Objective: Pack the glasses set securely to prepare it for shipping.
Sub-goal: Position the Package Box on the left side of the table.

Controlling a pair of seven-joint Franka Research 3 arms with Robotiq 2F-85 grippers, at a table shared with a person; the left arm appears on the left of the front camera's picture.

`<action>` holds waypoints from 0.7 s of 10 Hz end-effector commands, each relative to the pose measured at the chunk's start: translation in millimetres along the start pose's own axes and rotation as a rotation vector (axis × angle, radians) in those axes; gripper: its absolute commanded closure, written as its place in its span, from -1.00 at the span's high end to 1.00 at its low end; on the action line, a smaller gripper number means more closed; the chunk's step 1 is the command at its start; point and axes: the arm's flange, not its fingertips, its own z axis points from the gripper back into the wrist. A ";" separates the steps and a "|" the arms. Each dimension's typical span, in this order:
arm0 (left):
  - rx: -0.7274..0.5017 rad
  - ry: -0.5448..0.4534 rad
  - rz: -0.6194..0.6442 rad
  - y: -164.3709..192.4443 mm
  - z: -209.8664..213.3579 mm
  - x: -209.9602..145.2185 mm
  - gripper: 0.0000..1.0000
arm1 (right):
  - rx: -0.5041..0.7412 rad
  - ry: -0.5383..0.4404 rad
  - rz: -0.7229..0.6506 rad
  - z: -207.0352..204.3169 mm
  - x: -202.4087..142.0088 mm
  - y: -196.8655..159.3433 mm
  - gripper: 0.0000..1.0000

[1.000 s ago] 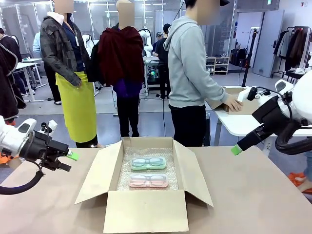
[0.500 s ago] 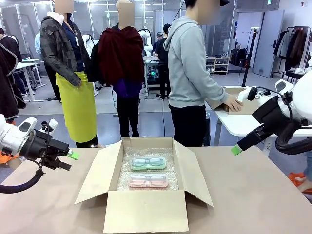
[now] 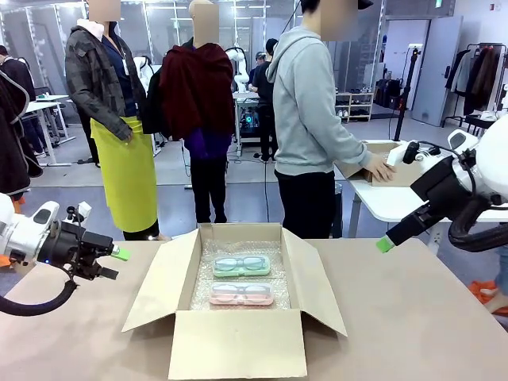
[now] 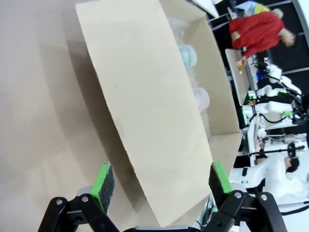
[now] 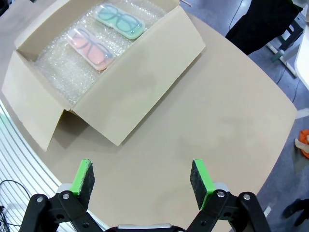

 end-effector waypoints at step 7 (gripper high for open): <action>-0.155 -0.017 0.118 63.6 -44.4 0.4 1.00 | -0.005 -0.004 -0.009 -0.8 0.3 1.5 1.00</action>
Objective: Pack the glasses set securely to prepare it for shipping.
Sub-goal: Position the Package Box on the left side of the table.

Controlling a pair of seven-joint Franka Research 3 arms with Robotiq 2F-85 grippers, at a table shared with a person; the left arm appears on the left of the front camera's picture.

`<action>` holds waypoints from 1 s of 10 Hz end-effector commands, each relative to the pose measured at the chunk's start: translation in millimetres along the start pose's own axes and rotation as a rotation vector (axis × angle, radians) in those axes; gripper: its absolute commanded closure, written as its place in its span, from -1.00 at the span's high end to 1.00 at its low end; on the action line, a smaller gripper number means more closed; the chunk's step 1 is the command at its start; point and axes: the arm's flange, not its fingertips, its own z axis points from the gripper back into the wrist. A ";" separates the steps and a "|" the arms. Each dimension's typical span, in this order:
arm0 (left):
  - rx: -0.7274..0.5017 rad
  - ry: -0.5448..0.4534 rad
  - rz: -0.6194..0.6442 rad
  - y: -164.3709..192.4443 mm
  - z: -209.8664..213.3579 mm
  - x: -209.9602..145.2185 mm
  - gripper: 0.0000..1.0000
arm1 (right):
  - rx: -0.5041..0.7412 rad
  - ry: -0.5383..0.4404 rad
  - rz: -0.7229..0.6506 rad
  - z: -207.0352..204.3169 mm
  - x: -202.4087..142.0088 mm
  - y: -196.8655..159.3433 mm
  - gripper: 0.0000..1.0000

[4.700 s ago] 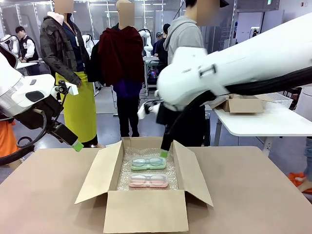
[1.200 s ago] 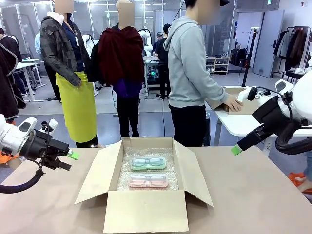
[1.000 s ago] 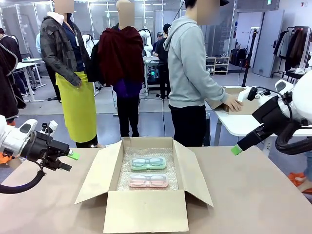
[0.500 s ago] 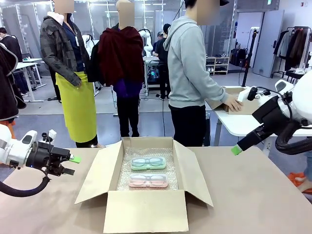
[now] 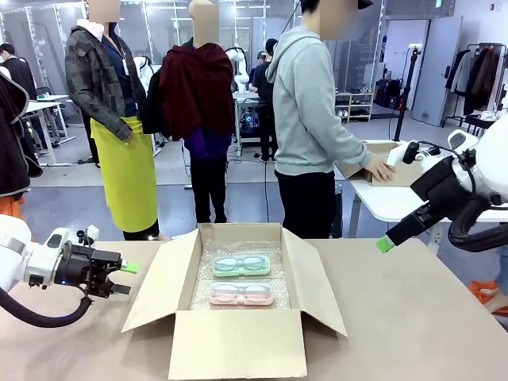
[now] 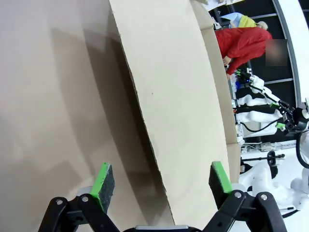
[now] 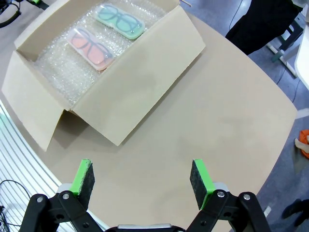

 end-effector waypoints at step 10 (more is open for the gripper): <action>-0.398 0.034 0.145 13.3 -26.9 -3.6 0.34 | -0.005 -0.004 -0.009 -0.8 0.3 1.5 1.00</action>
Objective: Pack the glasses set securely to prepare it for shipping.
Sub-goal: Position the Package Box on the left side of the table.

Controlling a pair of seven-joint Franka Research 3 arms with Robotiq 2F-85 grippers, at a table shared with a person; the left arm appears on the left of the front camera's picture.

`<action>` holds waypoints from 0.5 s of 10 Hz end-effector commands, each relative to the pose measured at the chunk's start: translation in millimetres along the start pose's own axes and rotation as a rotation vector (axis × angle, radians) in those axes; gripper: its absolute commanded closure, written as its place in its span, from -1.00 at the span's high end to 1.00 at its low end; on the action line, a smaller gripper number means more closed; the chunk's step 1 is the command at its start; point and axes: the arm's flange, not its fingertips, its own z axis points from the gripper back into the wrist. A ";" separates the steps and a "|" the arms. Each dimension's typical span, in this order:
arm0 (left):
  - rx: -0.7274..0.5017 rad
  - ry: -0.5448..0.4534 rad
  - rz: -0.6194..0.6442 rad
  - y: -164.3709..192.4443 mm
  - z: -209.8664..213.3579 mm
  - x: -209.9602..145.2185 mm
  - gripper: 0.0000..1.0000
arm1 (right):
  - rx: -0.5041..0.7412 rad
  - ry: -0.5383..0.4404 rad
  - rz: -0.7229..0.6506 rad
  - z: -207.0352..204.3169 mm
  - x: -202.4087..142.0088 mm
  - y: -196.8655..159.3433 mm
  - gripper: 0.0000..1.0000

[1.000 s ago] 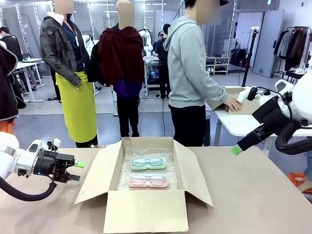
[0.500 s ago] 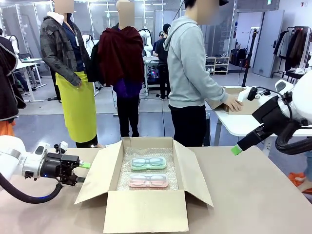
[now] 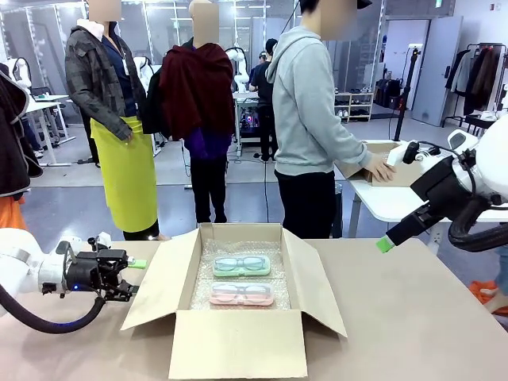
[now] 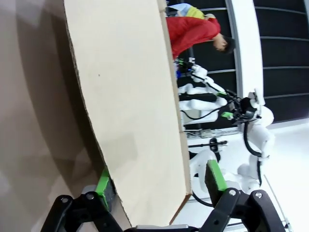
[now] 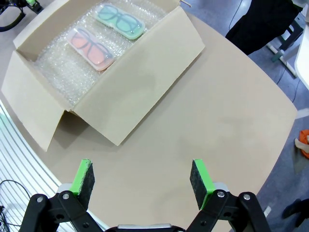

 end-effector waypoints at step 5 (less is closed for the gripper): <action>-0.124 -0.015 -0.004 2.5 10.9 7.2 -1.00 | -0.005 -0.004 -0.009 -0.8 0.3 1.5 1.00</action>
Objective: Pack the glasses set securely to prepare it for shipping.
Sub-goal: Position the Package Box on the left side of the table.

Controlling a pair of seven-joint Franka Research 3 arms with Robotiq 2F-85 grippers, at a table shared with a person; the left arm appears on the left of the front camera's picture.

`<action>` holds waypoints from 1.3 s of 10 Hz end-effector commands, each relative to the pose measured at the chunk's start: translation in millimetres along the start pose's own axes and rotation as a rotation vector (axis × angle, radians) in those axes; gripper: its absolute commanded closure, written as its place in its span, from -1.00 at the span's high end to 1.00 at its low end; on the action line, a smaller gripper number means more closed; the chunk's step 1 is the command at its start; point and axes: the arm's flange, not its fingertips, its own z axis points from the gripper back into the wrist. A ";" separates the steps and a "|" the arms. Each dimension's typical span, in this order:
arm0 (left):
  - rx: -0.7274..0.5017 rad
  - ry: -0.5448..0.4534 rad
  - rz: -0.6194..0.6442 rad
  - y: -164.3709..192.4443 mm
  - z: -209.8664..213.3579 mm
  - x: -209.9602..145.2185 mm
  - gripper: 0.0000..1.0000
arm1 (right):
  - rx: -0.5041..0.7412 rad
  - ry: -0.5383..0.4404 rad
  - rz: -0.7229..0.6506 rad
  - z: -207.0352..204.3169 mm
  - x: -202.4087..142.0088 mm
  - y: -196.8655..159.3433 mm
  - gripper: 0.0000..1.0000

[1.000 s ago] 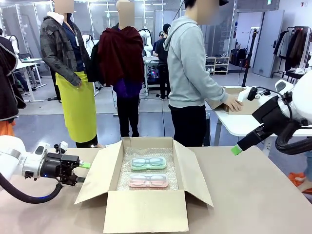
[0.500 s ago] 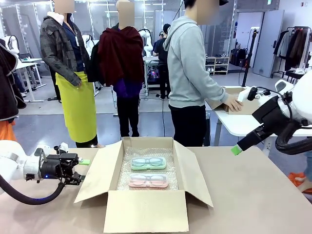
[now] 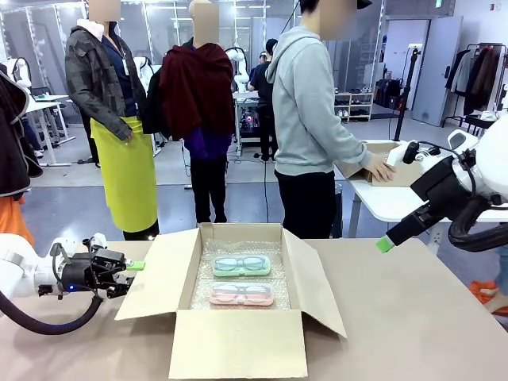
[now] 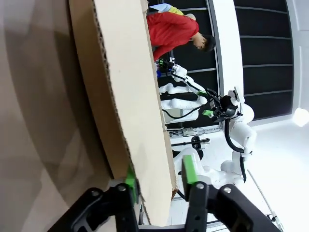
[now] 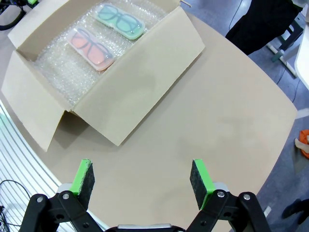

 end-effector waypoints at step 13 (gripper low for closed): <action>0.000 0.002 -0.005 -0.8 -0.4 1.3 -0.96 | -0.005 -0.004 -0.009 -0.8 0.3 1.5 1.00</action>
